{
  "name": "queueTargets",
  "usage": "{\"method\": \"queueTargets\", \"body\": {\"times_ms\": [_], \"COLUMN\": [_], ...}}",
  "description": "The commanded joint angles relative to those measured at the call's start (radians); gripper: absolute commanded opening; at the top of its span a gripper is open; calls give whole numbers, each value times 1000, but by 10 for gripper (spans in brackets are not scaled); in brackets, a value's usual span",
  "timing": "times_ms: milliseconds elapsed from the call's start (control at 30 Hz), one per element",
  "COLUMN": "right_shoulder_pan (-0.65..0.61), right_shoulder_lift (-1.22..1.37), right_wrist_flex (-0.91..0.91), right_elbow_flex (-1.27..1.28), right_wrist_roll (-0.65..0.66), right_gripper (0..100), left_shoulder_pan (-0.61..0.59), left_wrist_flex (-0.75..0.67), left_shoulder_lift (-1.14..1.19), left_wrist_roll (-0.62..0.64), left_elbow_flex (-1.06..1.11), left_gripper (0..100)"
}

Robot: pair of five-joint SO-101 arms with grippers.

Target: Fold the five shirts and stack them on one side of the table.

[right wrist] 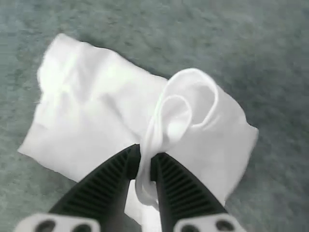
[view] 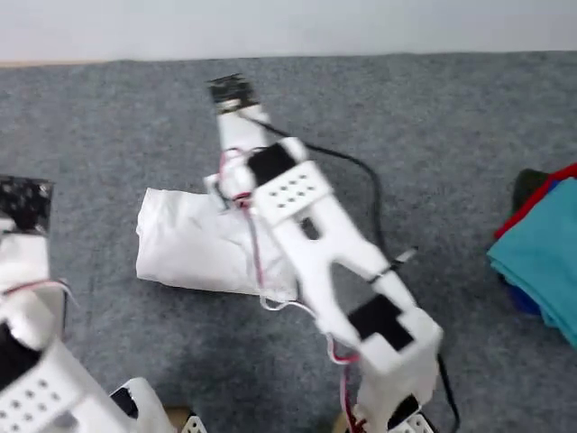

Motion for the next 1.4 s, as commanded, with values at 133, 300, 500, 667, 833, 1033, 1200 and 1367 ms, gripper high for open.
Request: {"method": "queueTargets", "body": {"times_ms": [133,300,500,667,833,1033,1200,1367], "right_shoulder_pan": [-119,-160,-188,-199,-217,-239,-240,-199], "right_shoulder_lift": [274,441,599,667,679,673,668,670], "right_wrist_flex": [-12,25,53,51,65,84,108,272], "right_elbow_flex": [-434,-669,-875,-951,-954,-1003,-1128,-1226], "right_wrist_roll": [6,9,11,11,9,-9,-6,-6], "right_gripper": [9,9,10,11,99,236,235,219], "left_shoulder_pan": [5,5,5,5,5,5,5,3], "left_wrist_flex": [-43,-43,-40,-38,-37,-37,-37,-35], "left_shoulder_lift": [-247,-338,-374,-376,-376,-376,-376,-377], "left_wrist_roll": [-5,-5,-5,-5,-5,-5,-5,-5], "left_elbow_flex": [189,274,318,321,321,321,321,318], "left_gripper": [55,55,55,55,55,55,55,55]}}
